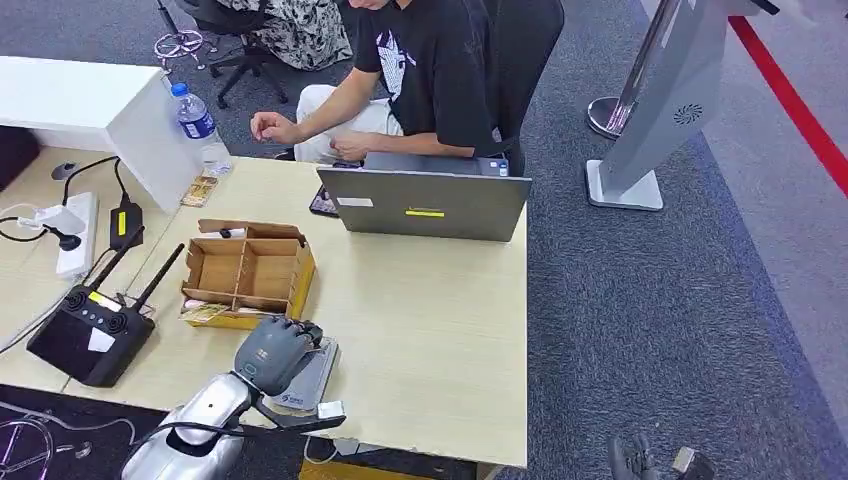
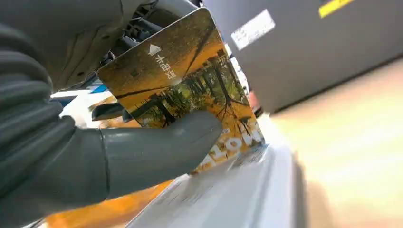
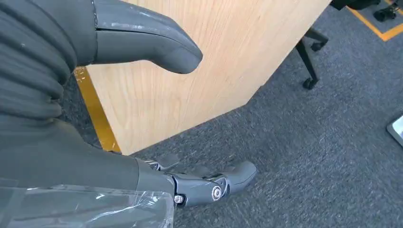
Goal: Pass the card to the sensor for recognition and then transmit it.
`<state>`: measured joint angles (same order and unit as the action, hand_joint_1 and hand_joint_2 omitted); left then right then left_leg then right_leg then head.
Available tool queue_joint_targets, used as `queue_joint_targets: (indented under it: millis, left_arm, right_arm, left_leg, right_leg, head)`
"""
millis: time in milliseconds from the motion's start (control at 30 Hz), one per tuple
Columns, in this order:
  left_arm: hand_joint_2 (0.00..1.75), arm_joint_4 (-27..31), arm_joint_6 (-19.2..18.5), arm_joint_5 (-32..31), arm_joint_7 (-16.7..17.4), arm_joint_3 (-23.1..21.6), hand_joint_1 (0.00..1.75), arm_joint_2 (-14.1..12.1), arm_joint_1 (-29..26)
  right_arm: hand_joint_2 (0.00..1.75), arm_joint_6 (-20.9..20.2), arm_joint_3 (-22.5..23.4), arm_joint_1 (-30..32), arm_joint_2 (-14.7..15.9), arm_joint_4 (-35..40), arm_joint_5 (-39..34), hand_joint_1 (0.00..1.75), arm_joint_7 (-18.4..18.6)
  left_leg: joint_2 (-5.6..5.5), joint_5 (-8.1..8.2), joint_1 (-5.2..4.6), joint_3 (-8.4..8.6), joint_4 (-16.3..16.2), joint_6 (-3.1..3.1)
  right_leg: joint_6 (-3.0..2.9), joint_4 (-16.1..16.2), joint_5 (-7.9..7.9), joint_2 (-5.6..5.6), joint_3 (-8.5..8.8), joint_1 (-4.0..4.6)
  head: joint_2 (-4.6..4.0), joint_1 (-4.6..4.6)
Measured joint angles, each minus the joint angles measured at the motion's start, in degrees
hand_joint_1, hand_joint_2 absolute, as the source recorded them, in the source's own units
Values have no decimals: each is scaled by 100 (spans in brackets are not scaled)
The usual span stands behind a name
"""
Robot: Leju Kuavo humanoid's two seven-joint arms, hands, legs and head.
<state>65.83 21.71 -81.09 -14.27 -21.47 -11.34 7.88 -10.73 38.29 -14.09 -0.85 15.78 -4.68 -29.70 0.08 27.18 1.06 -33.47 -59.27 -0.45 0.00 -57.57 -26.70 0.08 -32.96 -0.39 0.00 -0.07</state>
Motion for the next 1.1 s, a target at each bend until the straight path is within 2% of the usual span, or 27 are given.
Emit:
queue_joint_targets:
  millis: [33,267,333,367,400,533,667,833,1100]
  left_arm:
    - [175,-87,89,-26,9,-26,175,41,62]
    - [175,-98,102,-26,9,-28,175,50,73]
    - [175,-135,500,88,-39,-35,175,299,261]
    - [175,238,413,70,-33,-35,175,415,515]
    - [175,676,117,28,90,-11,175,443,906]
    - [175,894,-221,-98,310,107,175,428,1462]
    - [175,840,-446,-129,507,330,175,367,1984]
    - [175,372,-505,-61,575,695,175,264,2544]
    - [175,-6,-385,15,575,953,175,205,2648]
  right_arm:
    - [175,4,7,-18,-7,0,24,0,9]
    - [175,7,9,-21,-7,0,31,0,11]
    - [175,11,39,-52,-48,0,159,0,33]
    - [175,11,83,-90,-72,0,251,0,50]
    - [175,11,105,-103,-94,0,299,0,81]
    - [175,4,125,-125,-107,0,387,0,94]
    - [175,-22,138,-148,-125,0,476,0,118]
    - [175,-31,190,-182,-149,0,590,0,135]
    - [175,-35,229,-188,-181,0,658,0,142]
  left_leg:
    - [-1,-3,0,0,0,2]
    - [0,-5,0,0,0,2]
    - [-1,-13,0,-4,-2,6]
    - [-4,-15,0,-8,-3,3]
    - [-5,-19,1,-9,-3,2]
    - [-5,-24,2,-10,-2,-3]
    - [-4,-28,3,-11,-2,-4]
    - [-3,-30,4,-12,-2,-6]
    - [-3,-30,2,-20,-2,-6]
  right_leg:
    - [-1,0,2,0,0,0]
    - [-2,0,3,0,0,0]
    - [-1,0,10,-1,-3,0]
    - [0,0,15,-2,-5,0]
    - [1,0,18,-2,-6,1]
    - [0,-2,22,-4,-6,1]
    - [-2,-3,26,-3,-9,1]
    - [-4,-7,28,-1,-11,2]
    - [-4,-7,27,-1,-19,1]
  head:
    - [0,0]
    - [0,0]
    - [0,2]
    - [0,0]
    - [0,0]
    - [0,0]
    - [0,0]
    - [0,0]
    - [0,0]
